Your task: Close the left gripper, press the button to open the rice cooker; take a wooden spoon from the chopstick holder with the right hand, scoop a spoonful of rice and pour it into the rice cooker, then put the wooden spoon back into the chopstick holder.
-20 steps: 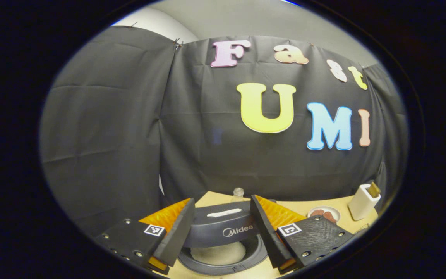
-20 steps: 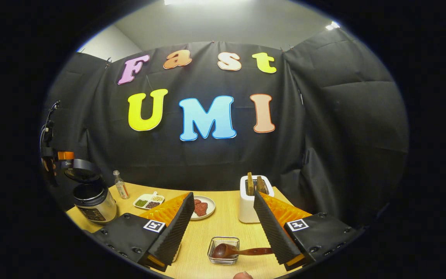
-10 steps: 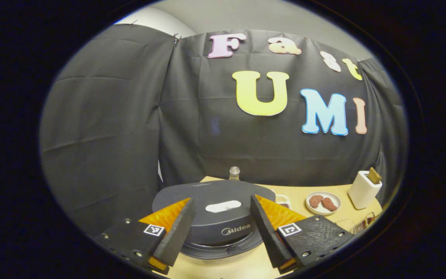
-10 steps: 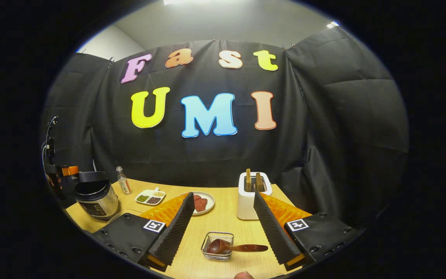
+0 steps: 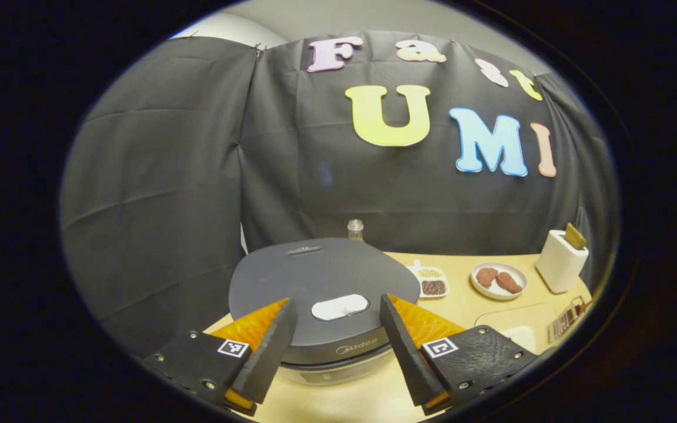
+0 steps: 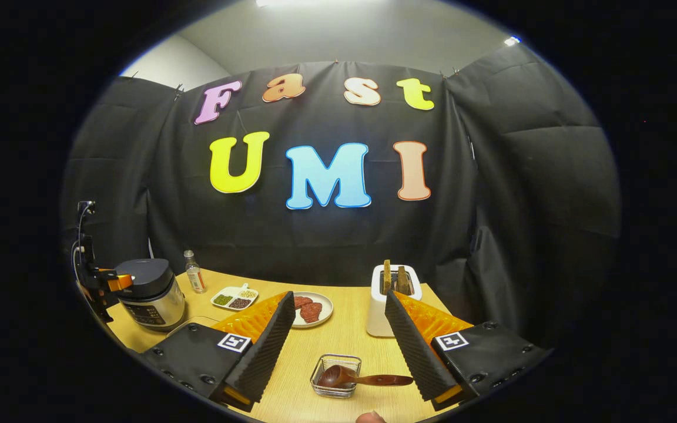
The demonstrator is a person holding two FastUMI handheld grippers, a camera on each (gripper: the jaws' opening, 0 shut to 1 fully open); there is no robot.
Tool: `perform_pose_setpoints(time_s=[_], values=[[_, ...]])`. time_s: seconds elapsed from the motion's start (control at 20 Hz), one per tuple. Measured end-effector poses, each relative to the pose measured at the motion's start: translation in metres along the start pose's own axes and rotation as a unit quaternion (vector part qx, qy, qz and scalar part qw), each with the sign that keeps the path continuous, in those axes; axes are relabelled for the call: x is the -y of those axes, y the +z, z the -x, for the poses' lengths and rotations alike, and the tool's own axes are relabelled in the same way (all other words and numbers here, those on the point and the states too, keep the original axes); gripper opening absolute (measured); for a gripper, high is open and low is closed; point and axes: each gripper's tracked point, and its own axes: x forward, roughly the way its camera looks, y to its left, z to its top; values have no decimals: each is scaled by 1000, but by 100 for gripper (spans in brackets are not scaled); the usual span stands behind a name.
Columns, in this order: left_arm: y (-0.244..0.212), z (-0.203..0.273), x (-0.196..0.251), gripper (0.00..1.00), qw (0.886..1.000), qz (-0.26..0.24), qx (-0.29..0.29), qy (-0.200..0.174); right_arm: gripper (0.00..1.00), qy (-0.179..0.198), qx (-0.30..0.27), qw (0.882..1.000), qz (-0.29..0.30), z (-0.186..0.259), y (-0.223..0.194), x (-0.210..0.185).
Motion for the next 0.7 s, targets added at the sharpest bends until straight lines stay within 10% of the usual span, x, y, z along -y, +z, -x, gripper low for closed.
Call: perform_pose_setpoints(time_s=[0.7], values=[[6,8,3,92,1000,18,-10,13,98,9,14,1000,-26,12,6,5]])
